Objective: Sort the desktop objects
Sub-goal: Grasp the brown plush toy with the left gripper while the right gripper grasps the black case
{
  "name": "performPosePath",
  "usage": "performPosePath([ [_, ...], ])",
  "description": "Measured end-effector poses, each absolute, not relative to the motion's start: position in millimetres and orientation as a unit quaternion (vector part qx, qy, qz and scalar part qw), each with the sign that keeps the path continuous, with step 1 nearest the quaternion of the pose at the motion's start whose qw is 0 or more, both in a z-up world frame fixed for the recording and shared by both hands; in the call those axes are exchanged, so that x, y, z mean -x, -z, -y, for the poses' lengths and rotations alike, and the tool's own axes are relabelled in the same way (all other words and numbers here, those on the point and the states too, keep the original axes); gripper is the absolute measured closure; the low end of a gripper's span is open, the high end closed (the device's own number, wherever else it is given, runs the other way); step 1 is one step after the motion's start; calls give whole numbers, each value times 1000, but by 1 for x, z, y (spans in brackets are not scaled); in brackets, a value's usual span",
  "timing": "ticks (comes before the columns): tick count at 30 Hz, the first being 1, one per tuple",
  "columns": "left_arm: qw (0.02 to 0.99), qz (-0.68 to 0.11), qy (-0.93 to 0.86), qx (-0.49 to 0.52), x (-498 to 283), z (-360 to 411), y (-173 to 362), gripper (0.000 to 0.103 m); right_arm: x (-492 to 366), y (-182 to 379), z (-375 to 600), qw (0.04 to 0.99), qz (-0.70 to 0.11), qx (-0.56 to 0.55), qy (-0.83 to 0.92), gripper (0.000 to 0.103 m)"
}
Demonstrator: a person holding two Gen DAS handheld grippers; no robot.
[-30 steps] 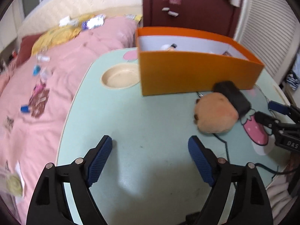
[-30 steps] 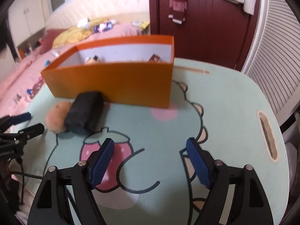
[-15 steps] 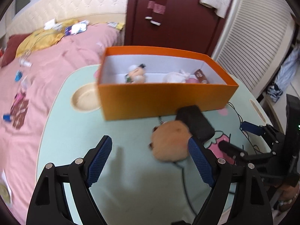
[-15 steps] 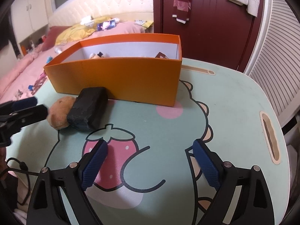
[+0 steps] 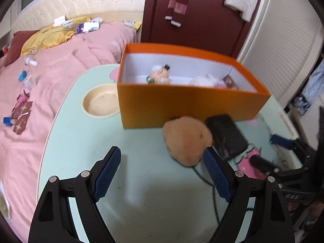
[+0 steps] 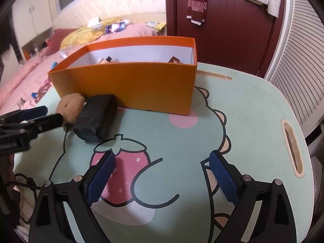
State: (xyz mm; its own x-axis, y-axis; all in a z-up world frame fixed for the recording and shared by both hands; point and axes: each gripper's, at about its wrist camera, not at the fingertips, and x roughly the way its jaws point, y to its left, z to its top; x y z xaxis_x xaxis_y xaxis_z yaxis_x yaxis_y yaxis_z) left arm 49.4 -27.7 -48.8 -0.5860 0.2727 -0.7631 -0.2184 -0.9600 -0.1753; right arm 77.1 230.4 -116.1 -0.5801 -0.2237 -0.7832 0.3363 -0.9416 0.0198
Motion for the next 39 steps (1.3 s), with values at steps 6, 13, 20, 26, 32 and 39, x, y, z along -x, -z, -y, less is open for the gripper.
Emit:
performPosePath([
  [6,156,5,-892,423,-36,12,42,19,-76,116,-230,157,-67,-431,886,8],
  [13,170,-4,-876,451,-17,-5,56,48,-76,116,-231,156,-65,-431,886,8],
  [20,169,-1,-877,450,-39,11,55,60,-78,116,-230,154,-65,-431,887,8],
  [26,135,6,-888,439,-61,31,57,60,-77,113,-231,159,-56,-436,884,8],
  [32,129,-8,-892,432,-63,29,60,60,-74,103,-221,182,-36,-435,881,8],
  [39,132,-6,-893,431,-61,31,61,60,-64,93,-188,213,-68,-422,878,8],
])
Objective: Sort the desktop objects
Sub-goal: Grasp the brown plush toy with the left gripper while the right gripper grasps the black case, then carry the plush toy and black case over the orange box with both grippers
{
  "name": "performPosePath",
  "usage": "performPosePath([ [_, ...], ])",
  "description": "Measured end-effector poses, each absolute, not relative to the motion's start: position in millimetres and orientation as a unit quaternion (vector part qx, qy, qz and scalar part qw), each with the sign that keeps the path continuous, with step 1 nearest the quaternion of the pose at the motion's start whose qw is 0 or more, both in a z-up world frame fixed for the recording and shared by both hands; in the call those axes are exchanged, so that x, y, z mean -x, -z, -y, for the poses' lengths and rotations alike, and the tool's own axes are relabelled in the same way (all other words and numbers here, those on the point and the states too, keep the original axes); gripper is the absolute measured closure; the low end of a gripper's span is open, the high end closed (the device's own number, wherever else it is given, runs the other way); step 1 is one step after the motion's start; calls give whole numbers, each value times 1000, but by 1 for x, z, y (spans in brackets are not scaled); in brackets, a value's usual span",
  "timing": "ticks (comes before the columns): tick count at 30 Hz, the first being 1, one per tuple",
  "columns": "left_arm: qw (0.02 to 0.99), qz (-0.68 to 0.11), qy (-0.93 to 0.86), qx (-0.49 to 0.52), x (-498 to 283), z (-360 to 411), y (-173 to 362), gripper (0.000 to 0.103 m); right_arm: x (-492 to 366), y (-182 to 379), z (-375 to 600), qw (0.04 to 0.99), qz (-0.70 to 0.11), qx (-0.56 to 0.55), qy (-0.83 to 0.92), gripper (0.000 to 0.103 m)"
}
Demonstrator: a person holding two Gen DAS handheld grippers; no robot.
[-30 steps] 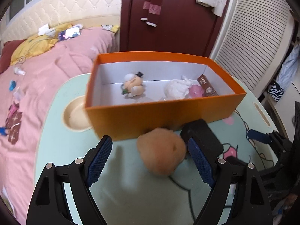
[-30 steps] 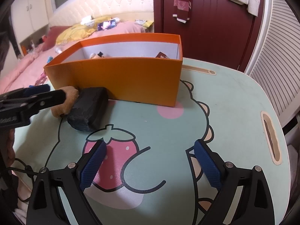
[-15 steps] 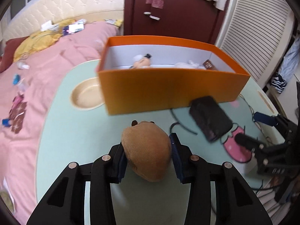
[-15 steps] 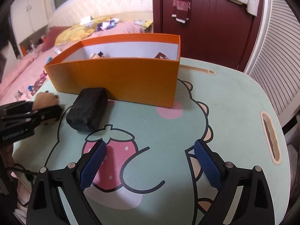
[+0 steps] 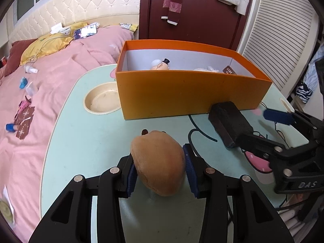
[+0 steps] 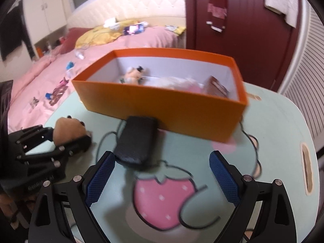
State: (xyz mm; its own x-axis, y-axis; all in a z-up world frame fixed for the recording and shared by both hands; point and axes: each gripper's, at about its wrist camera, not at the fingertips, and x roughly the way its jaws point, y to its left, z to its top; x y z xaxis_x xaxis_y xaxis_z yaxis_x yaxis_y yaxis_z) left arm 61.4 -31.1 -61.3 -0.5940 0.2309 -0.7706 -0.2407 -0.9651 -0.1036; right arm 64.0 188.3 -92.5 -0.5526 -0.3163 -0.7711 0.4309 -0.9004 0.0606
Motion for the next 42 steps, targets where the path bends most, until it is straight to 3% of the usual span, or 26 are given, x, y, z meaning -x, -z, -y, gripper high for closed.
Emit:
performPosePath([
  [7,132,-6,-893,431,-61,30,61,60,-49,93,-171,222,-70,-426,874,17],
  [8,132,-7,-893,431,-62,30,61,60,-47,96,-170,224,-66,-431,872,30],
  [9,133,-7,-893,431,-62,30,61,60,-45,99,-168,226,-63,-437,868,56],
  [10,132,-7,-893,431,-62,30,62,60,-43,106,-165,227,-63,-449,862,64],
  [27,120,-16,-898,424,-65,29,55,60,-70,94,-175,213,-90,-408,883,65],
  [42,149,-26,-925,349,-64,13,-17,60,-82,53,-187,206,-89,-358,906,65],
])
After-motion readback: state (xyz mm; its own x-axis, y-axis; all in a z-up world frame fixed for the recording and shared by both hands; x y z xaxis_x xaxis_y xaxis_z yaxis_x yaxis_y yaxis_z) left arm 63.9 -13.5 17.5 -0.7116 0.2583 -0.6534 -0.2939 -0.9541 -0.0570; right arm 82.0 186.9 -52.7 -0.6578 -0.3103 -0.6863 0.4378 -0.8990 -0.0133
